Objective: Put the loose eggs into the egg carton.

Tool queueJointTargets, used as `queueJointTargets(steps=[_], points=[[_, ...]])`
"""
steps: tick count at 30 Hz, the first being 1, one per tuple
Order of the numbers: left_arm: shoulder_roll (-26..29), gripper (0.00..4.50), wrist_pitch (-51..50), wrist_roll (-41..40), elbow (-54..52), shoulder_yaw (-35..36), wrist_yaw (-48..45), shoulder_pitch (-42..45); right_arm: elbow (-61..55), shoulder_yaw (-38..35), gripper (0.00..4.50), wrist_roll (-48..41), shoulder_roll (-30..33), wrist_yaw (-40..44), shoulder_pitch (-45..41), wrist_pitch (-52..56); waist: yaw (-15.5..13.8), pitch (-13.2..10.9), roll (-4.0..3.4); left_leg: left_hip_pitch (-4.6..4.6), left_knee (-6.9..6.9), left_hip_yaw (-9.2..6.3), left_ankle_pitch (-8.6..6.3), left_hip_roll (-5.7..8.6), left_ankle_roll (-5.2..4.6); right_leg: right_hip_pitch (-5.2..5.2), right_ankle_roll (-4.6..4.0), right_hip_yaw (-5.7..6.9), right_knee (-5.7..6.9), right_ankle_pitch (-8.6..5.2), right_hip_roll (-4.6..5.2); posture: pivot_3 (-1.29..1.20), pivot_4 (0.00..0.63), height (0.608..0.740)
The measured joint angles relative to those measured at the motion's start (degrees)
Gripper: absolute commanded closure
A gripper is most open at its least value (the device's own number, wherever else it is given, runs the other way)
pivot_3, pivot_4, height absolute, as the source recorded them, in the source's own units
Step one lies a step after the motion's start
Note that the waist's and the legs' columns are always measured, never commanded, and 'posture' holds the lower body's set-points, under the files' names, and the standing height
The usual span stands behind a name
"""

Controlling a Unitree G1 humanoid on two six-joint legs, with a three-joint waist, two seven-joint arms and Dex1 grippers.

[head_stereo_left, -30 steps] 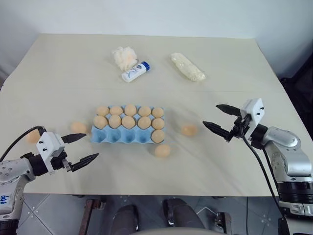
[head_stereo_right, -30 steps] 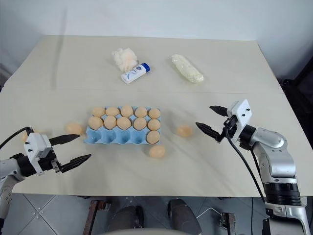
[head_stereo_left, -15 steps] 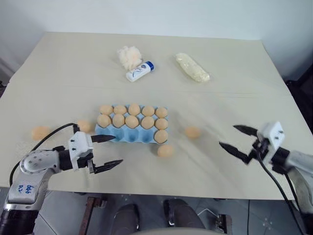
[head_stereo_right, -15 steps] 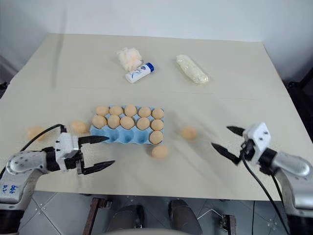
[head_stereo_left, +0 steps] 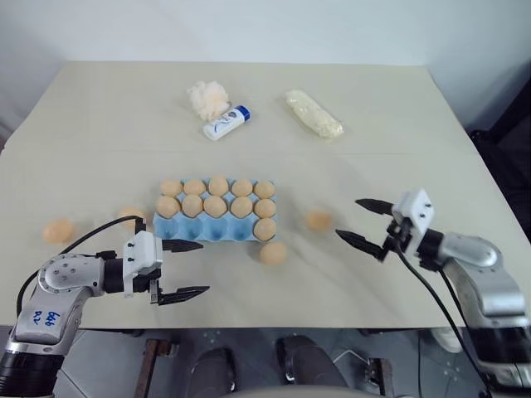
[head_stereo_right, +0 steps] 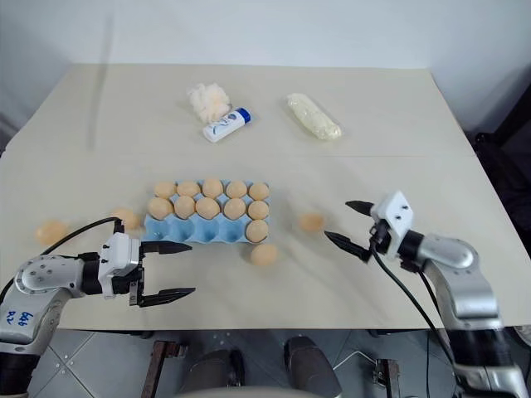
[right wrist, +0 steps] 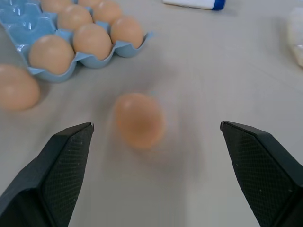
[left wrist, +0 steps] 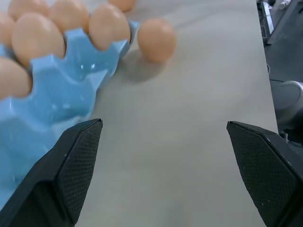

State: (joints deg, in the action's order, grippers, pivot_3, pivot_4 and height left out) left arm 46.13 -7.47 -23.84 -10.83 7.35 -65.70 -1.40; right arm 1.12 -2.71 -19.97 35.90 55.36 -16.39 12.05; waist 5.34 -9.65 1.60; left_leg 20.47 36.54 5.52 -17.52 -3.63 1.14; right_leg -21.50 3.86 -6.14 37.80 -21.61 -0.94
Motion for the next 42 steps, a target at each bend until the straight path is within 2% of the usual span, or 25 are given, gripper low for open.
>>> queueJointTargets(steps=[7, 10, 16, 18, 22, 25, 29, 33, 36, 41, 42], points=[[0.0, 0.03, -0.2, -0.1, -2.2, 2.0, 1.9, -3.2, 17.0, 7.1, 0.0, 4.8, -3.5, 6.6, -11.3, -6.3, -0.4, 0.0, -0.03, 0.06, 0.01, -0.01, -0.02, -0.03, -0.01, -0.03, 0.0, 0.04, -0.07, 0.0, 0.02, 0.0, 0.15, 0.74], [0.0, 0.0, -0.8, -0.3, -2.6, 3.1, 2.5, -3.9, 20.4, 7.7, 0.57, 5.5, -4.3, 8.5, -13.1, -8.1, -0.5, 0.0, -0.03, 0.07, 0.07, -0.05, -0.03, -0.03, -0.02, -0.02, 0.0, 0.1, -0.03, 0.0, 0.03, 0.0, 0.15, 0.74], [0.0, 0.0, -1.4, -0.7, -4.3, 4.0, 3.7, -4.8, 23.5, 8.0, 2.63, 6.1, -5.4, 10.7, -13.7, -10.4, -0.4, 0.0, -0.04, 0.09, 0.29, -0.06, -0.04, -0.04, -0.05, 0.0, 0.0, 0.1, 0.09, 0.0, 0.03, 0.0, 0.15, 0.74], [-0.2, 0.0, -2.0, -1.1, -4.4, 4.3, 4.1, -5.0, 23.5, 8.0, 2.93, 6.1, -5.4, 11.0, -13.7, -10.6, -0.3, 0.0, -0.04, 0.09, 0.37, -0.08, -0.05, -0.04, -0.06, 0.01, 0.0, 0.11, 0.14, 0.0, 0.03, 0.0, 0.15, 0.74], [-0.5, 0.0, -2.4, -1.7, -4.9, 5.5, 4.7, -6.1, 20.1, 7.8, 2.99, 4.9, -5.4, 11.1, -13.1, -8.0, -0.1, -0.1, -0.09, 0.1, 0.43, -0.09, -0.05, -0.05, -0.06, 0.01, 0.0, 0.11, 0.2, 0.0, 0.03, 0.0, 0.15, 0.74], [-1.0, 0.0, -2.3, -2.0, -4.9, 7.3, 5.1, -9.2, 5.0, 8.0, 2.99, -0.8, -7.1, 9.8, -13.4, 1.2, 0.8, -0.1, -0.19, 0.14, 0.39, -0.16, -0.07, -0.11, -0.02, -0.03, 0.0, 0.17, 0.26, 0.0, 0.02, 0.0, 0.15, 0.74], [-1.1, 0.0, -1.9, -2.0, -4.5, 9.0, 5.1, -11.9, -5.8, 11.8, 2.99, -2.7, -8.9, 7.7, -17.5, 9.6, 1.0, -0.1, -0.12, 0.16, 0.41, -0.31, -0.08, -0.1, 0.0, 0.0, 0.0, 0.32, 0.19, -0.01, 0.04, 0.0, 0.15, 0.74], [-1.3, 0.0, -1.5, -2.0, -3.6, 11.5, 5.6, -14.0, -5.4, 19.1, 2.99, 0.4, -14.1, 4.4, -19.8, 13.5, 1.0, -0.1, -0.07, 0.41, 0.47, -0.4, -0.08, -0.05, -0.02, -0.15, -0.01, 0.45, 0.18, -0.01, 0.16, 0.0, 0.15, 0.74], [-1.8, 0.0, -1.5, -2.0, -3.7, 13.2, 6.3, -15.6, -1.5, 22.9, 2.99, 4.2, -17.2, 2.3, -22.7, 12.6, 1.1, -0.1, -0.07, 0.69, 0.54, -0.53, -0.08, 0.0, -0.02, -0.34, -0.01, 0.62, 0.18, -0.01, 0.25, 0.0, 0.15, 0.74], [-3.1, 0.0, -1.6, -2.0, -4.2, 14.7, 7.3, -19.0, 6.6, 25.0, 2.99, 9.6, -19.9, -0.2, -24.3, 9.2, 1.0, 0.0, -0.07, 0.86, 0.5, -0.63, -0.09, 0.05, -0.04, -0.46, -0.01, 0.94, 0.13, -0.01, 0.39, 0.0, 0.15, 0.74], [-3.3, 0.0, -1.6, -2.0, -4.4, 14.8, 7.5, -19.4, 7.4, 25.0, 2.64, 9.9, -20.2, -0.5, -24.3, 9.1, 1.1, 0.0, -0.07, 0.87, 0.5, -0.63, -0.09, 0.05, -0.04, -0.46, -0.01, 0.94, 0.12, -0.01, 0.4, 0.0, 0.15, 0.74]])
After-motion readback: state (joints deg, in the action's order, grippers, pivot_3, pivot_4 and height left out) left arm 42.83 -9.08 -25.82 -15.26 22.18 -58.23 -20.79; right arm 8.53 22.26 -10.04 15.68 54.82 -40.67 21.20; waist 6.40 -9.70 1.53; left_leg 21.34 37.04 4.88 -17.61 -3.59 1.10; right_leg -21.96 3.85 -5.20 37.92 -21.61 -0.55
